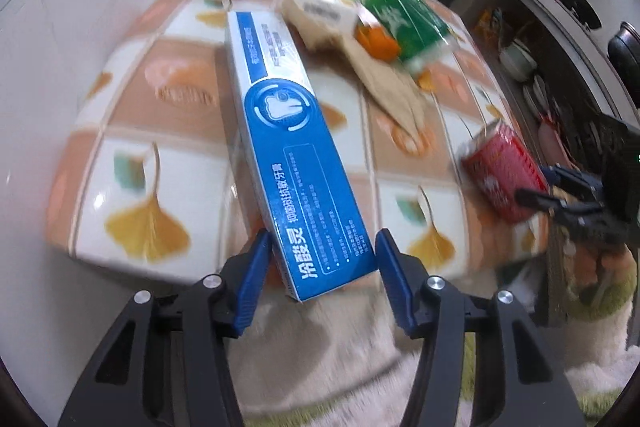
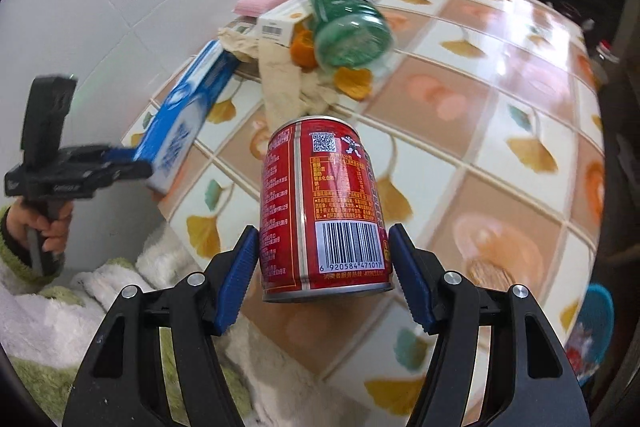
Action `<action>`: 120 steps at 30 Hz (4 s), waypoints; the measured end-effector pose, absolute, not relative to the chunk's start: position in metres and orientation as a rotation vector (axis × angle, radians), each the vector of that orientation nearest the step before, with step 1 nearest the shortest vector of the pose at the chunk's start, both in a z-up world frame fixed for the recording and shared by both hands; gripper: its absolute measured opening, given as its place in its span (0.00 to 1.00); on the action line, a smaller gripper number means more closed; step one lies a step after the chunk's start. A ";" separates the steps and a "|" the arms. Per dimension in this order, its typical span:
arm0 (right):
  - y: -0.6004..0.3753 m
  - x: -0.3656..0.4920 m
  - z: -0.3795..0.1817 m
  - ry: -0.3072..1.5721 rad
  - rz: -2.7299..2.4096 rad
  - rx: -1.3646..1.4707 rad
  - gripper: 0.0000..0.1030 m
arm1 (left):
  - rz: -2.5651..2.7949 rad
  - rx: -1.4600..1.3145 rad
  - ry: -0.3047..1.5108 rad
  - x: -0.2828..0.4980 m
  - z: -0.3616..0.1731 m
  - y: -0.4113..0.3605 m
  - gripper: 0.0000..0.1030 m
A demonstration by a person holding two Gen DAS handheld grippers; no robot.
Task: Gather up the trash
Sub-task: 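Grasp the red can with the right gripper while the left gripper grasps the blue toothpaste box, then lift the red can and blue toothpaste box off the table with both grippers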
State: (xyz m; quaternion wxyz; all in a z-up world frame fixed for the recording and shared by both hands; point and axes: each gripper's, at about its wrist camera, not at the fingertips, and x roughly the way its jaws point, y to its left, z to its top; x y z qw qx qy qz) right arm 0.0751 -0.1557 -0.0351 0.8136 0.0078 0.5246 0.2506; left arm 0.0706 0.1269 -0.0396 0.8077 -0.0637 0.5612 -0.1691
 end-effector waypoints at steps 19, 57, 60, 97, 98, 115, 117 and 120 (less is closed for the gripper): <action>-0.156 0.074 -0.036 1.099 0.431 0.064 0.73 | -0.327 -0.141 1.151 0.116 -0.044 0.116 0.62; -0.136 0.065 -0.030 1.032 0.324 -0.064 0.65 | -0.343 -0.327 0.863 0.083 -0.041 0.159 0.51; -0.136 0.064 -0.027 1.021 0.332 -0.054 0.65 | -0.339 -0.324 0.839 0.079 -0.037 0.161 0.50; -0.129 0.065 -0.025 1.018 0.373 -0.024 0.64 | -0.342 -0.090 1.028 0.117 -0.033 0.139 0.58; -0.129 0.065 -0.026 1.020 0.373 -0.023 0.63 | -0.342 -0.083 1.048 0.121 -0.035 0.136 0.58; -0.137 0.069 -0.036 1.033 0.371 0.012 0.63 | -0.320 0.025 1.109 0.136 -0.051 0.125 0.47; -0.138 0.069 -0.036 1.032 0.370 0.015 0.63 | -0.320 0.008 1.086 0.133 -0.047 0.127 0.47; -0.140 0.069 -0.036 1.028 0.368 0.021 0.63 | -0.351 -0.059 1.026 0.128 -0.038 0.130 0.46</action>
